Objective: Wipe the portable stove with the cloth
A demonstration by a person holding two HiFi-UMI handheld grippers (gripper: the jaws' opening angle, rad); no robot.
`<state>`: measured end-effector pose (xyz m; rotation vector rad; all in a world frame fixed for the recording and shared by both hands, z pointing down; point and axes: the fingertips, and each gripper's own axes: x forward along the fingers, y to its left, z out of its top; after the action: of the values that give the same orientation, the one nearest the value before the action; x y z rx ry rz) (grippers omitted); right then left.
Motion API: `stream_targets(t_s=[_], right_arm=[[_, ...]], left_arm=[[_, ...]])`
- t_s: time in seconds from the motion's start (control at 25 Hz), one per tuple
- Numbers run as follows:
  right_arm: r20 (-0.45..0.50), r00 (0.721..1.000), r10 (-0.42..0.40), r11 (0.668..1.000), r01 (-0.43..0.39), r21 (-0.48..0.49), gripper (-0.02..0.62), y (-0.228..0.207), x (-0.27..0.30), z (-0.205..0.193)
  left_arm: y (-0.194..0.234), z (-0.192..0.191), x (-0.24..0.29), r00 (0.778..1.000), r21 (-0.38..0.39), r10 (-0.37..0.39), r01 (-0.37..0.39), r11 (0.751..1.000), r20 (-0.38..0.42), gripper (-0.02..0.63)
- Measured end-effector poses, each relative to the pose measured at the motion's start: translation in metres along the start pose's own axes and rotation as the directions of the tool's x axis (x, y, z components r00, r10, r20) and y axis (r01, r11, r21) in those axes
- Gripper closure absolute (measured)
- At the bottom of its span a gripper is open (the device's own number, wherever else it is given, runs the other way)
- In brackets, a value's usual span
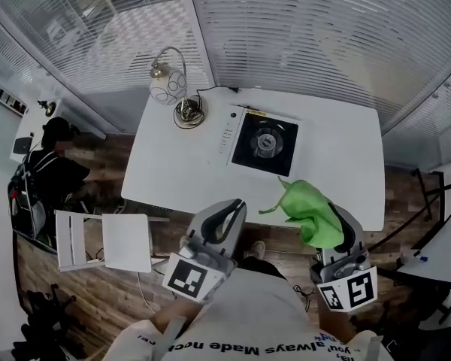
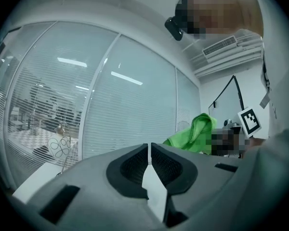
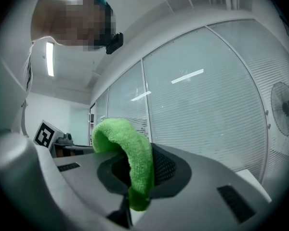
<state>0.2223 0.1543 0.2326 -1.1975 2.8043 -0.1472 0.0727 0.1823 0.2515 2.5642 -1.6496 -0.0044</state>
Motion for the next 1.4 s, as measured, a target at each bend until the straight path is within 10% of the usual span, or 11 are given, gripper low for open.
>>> stream_targets(t_s=[1.4], right_arm=[[-0.046,0.996,-0.082,0.995,0.079,-0.059,0.554,-0.005,0.255,-0.030]], left_arm=[[0.235,-0.026,0.097,0.990,-0.061,-0.099,0.093,0.994,-0.099,0.583]])
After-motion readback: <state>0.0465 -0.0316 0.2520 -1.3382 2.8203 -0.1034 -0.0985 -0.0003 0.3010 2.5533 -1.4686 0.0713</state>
